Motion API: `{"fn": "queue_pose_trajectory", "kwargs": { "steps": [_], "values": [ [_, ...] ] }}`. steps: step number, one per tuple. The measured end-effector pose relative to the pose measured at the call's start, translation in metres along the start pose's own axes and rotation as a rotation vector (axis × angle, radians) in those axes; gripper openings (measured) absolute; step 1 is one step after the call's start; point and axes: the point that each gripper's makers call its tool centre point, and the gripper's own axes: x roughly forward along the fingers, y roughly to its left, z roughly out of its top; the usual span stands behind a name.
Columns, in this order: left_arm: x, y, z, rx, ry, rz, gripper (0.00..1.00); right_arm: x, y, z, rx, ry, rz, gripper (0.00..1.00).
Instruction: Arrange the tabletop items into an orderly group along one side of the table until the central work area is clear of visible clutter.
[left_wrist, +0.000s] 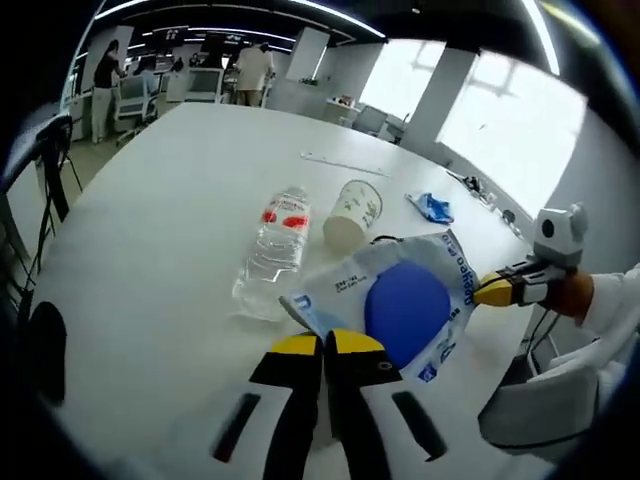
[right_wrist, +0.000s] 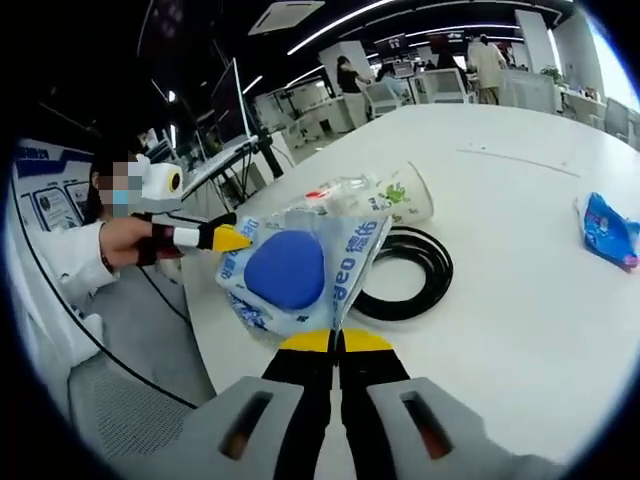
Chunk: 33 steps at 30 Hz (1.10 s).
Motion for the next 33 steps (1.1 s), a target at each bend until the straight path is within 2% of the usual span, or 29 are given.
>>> {"fn": "queue_pose_trajectory", "kwargs": {
  "steps": [14, 33],
  "values": [
    [0.011, -0.032, 0.044, 0.046, -0.045, -0.032, 0.0, -0.03, -0.022, 0.024, 0.009, -0.074, -0.046, 0.0],
    [0.05, -0.099, 0.133, 0.13, -0.129, -0.094, 0.0, -0.088, -0.09, 0.076, -0.003, -0.176, -0.142, 0.0]
  ]
}}
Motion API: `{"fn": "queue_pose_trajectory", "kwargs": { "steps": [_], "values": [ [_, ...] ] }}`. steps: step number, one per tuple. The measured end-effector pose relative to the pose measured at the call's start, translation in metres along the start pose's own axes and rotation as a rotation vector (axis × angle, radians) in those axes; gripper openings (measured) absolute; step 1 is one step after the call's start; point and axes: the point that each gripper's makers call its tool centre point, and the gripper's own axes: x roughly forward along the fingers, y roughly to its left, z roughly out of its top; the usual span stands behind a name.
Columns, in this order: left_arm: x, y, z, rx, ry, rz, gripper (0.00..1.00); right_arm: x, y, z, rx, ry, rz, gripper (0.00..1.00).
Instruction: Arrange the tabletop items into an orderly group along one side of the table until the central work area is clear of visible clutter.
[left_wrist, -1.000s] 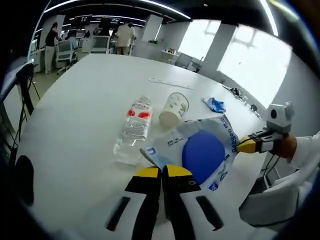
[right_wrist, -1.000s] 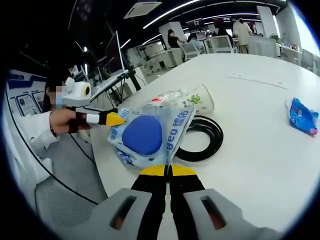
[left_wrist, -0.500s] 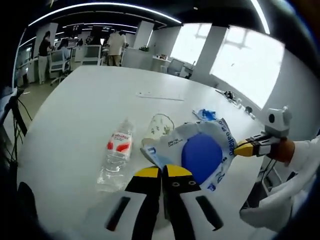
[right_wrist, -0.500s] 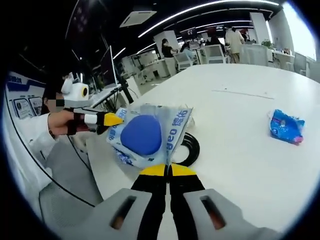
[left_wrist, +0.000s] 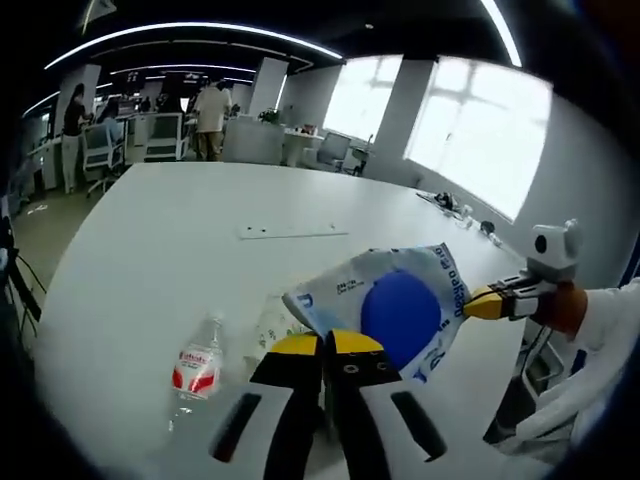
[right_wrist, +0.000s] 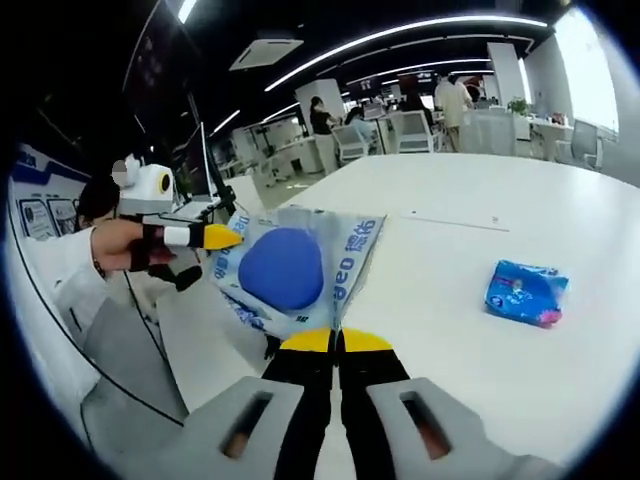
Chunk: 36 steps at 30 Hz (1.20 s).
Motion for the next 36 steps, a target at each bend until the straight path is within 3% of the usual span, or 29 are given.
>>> {"fn": "queue_pose_trajectory", "kwargs": {
  "steps": [12, 24, 28, 36],
  "values": [
    [0.031, -0.012, 0.043, 0.023, -0.047, -0.019, 0.0, -0.007, -0.036, 0.033, -0.024, -0.036, -0.048, 0.0],
    [0.064, -0.005, 0.079, 0.069, -0.049, -0.012, 0.0, 0.009, -0.069, 0.064, -0.031, -0.05, -0.085, 0.0],
    [0.082, 0.001, 0.086, 0.07, -0.046, -0.007, 0.0, 0.02, -0.083, 0.068, -0.023, -0.037, -0.113, 0.0],
    [0.119, 0.018, 0.079, 0.087, 0.004, 0.0, 0.0, 0.043, -0.11, 0.063, 0.01, 0.0, -0.152, 0.0]
  ]
}}
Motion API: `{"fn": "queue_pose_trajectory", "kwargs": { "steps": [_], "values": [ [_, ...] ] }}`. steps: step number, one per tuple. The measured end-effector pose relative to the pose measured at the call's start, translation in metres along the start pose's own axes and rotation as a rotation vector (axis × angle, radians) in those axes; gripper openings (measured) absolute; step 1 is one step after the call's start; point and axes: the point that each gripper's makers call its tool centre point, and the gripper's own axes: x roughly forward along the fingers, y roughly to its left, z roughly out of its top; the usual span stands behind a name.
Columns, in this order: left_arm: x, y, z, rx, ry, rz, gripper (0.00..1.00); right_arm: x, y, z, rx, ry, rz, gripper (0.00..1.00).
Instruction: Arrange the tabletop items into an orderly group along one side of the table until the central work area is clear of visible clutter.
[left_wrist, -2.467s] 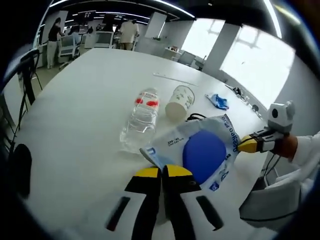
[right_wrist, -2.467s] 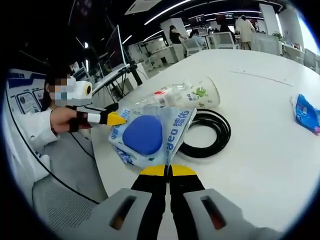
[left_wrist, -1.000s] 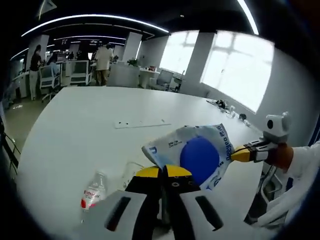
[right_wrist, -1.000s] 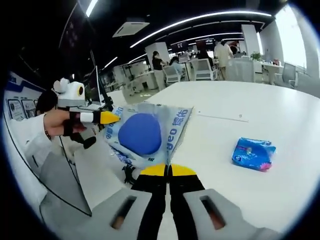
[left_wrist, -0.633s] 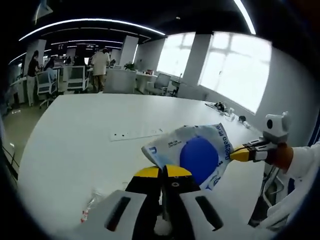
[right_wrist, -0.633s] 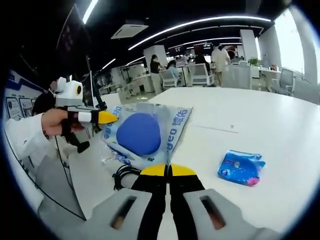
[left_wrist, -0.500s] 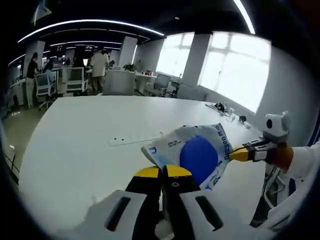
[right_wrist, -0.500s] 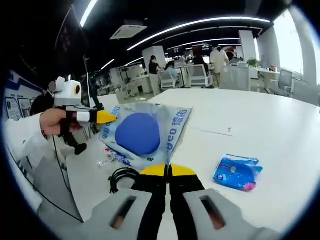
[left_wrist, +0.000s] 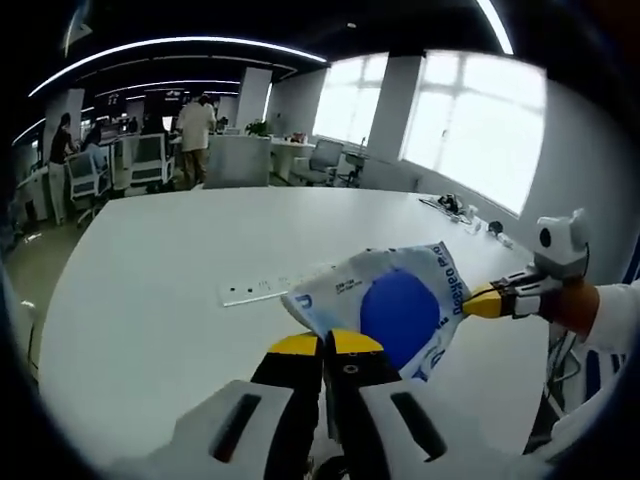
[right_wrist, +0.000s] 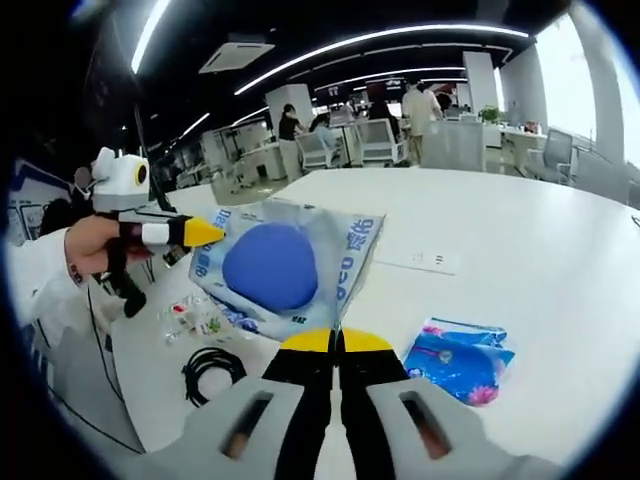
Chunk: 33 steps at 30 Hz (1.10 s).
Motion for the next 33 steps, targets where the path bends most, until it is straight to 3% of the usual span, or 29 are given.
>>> {"fn": "queue_pose_trajectory", "kwargs": {
  "steps": [5, 20, 27, 33],
  "values": [
    [0.019, 0.011, -0.009, 0.014, 0.041, -0.002, 0.0, 0.018, -0.01, -0.011, 0.006, 0.036, -0.021, 0.0],
    [0.075, 0.048, -0.057, 0.102, 0.217, 0.002, 0.0, 0.065, -0.029, -0.045, 0.045, 0.122, -0.04, 0.0],
    [0.088, 0.052, -0.079, 0.118, 0.289, -0.016, 0.0, 0.075, -0.035, -0.062, 0.061, 0.164, -0.044, 0.0],
    [0.095, 0.052, -0.088, 0.16, 0.33, -0.026, 0.0, 0.08, -0.037, -0.075, 0.078, 0.195, -0.054, 0.0]
  ]
}}
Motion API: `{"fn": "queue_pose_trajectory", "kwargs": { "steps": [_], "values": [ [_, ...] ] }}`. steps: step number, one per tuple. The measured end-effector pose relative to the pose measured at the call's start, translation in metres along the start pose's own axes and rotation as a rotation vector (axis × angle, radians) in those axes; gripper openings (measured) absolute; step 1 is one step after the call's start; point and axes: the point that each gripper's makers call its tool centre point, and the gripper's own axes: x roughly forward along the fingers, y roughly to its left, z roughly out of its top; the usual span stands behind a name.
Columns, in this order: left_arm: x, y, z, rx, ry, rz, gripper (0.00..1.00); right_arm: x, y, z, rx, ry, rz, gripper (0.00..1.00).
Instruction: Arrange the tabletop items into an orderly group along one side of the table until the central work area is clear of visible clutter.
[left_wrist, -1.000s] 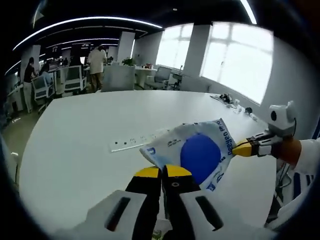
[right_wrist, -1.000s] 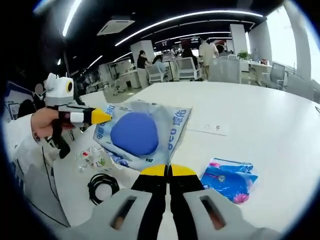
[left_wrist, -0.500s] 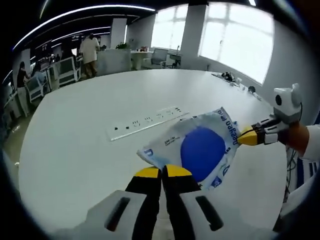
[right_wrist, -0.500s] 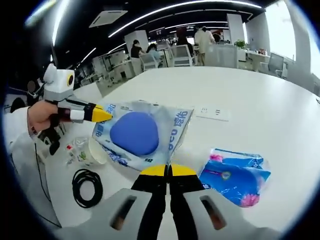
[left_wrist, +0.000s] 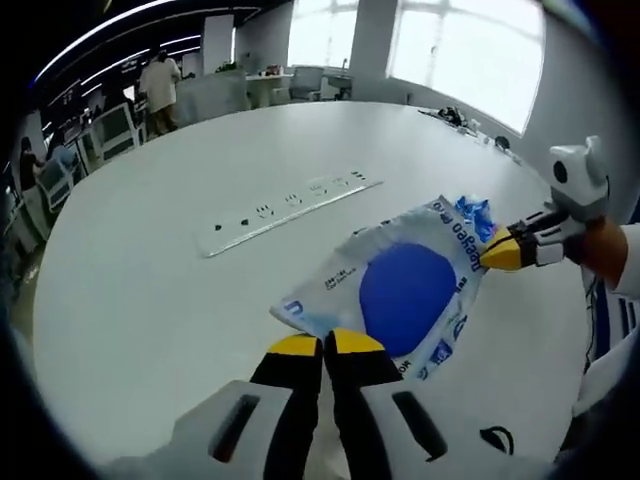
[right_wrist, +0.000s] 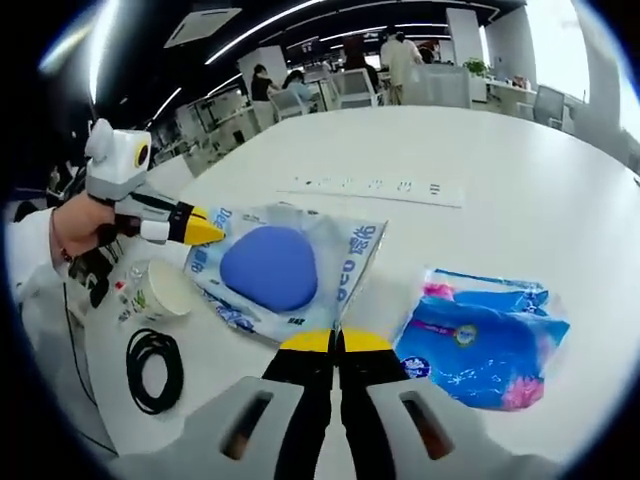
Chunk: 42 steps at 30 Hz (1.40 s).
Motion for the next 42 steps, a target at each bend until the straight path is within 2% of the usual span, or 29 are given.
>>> {"fn": "queue_pose_trajectory", "kwargs": {
  "steps": [3, 11, 20, 26, 42],
  "values": [
    [0.006, -0.002, -0.007, 0.034, 0.034, -0.018, 0.0, 0.002, -0.002, -0.003, 0.001, 0.013, -0.01, 0.0],
    [0.013, -0.003, -0.012, 0.059, 0.06, -0.028, 0.01, 0.003, -0.007, -0.007, 0.02, 0.025, -0.027, 0.0],
    [0.014, -0.002, -0.013, 0.043, 0.061, -0.031, 0.03, 0.004, -0.008, -0.006, 0.042, 0.025, -0.031, 0.0],
    [0.013, -0.003, -0.014, 0.015, 0.064, -0.03, 0.09, 0.001, -0.009, -0.006, 0.049, 0.025, -0.041, 0.01],
    [0.014, -0.003, -0.013, -0.03, 0.051, -0.038, 0.1, -0.009, -0.006, -0.002, 0.044, 0.02, -0.064, 0.08]
  ]
}}
